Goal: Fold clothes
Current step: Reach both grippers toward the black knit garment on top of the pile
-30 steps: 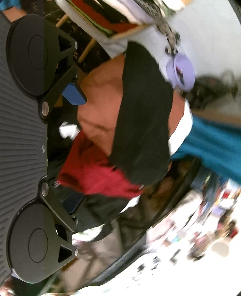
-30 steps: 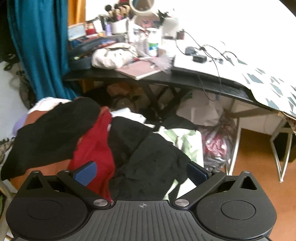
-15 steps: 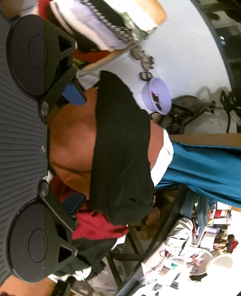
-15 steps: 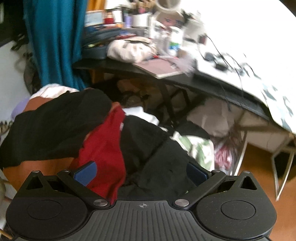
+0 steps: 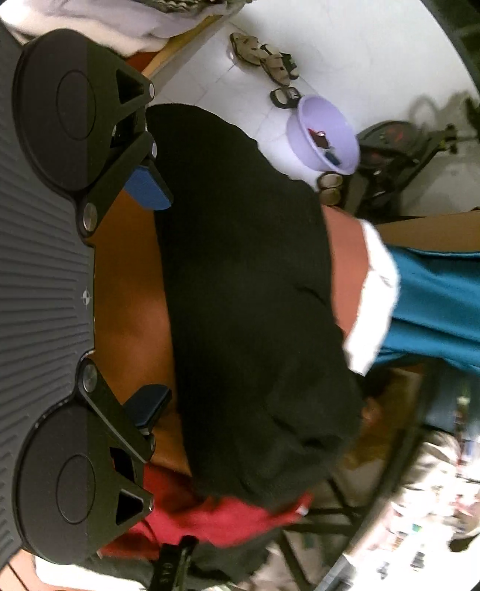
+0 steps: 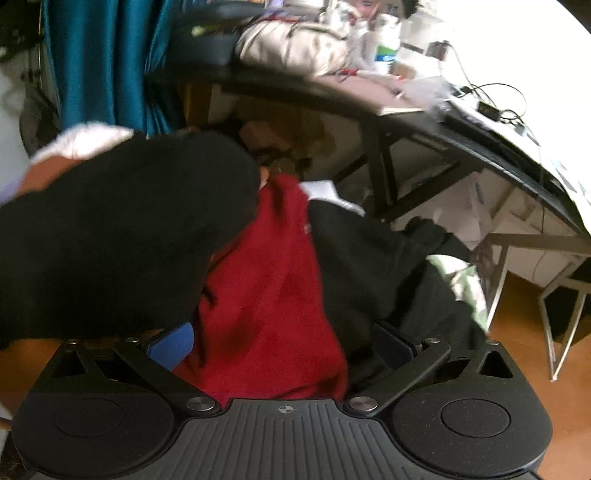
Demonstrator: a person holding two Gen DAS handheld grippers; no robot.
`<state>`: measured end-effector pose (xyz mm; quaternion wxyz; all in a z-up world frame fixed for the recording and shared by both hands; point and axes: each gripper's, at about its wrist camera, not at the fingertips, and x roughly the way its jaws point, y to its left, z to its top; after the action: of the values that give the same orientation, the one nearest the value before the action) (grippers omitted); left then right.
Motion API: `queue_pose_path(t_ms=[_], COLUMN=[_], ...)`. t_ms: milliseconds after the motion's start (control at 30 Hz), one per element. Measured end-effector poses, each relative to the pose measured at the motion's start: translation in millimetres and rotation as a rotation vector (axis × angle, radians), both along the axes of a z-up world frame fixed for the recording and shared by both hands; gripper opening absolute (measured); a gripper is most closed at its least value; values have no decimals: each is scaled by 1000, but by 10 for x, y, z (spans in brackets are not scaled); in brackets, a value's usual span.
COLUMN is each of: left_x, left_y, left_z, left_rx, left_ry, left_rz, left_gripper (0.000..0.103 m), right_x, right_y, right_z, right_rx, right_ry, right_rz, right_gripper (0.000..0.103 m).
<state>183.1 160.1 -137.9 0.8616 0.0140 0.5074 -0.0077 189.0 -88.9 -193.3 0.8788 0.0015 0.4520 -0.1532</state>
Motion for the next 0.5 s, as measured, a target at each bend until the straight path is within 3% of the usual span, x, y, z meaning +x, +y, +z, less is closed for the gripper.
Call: queue_pose_path(t_ms=[133,400,467,500], left_x=[201,327,334,337], left_y=[230,422,412,408], left_z=[-326,-653,-648,-645], left_rx=[39,48,58,62], left_ry=[85,177,173,170], left_rz=[-21,-31,-41,-47], left_gripper=[103,103,103,103], right_x=[181,476,550,587], right_y=[308,832,963,1029], right_z=[-222,-481,-546,-578], right_rx=[-92,-282,-330,-354], right_ry=[-29,-120,-143,-154], right_rz=[49,149,174,187], right_gripper=[102,101,87,85])
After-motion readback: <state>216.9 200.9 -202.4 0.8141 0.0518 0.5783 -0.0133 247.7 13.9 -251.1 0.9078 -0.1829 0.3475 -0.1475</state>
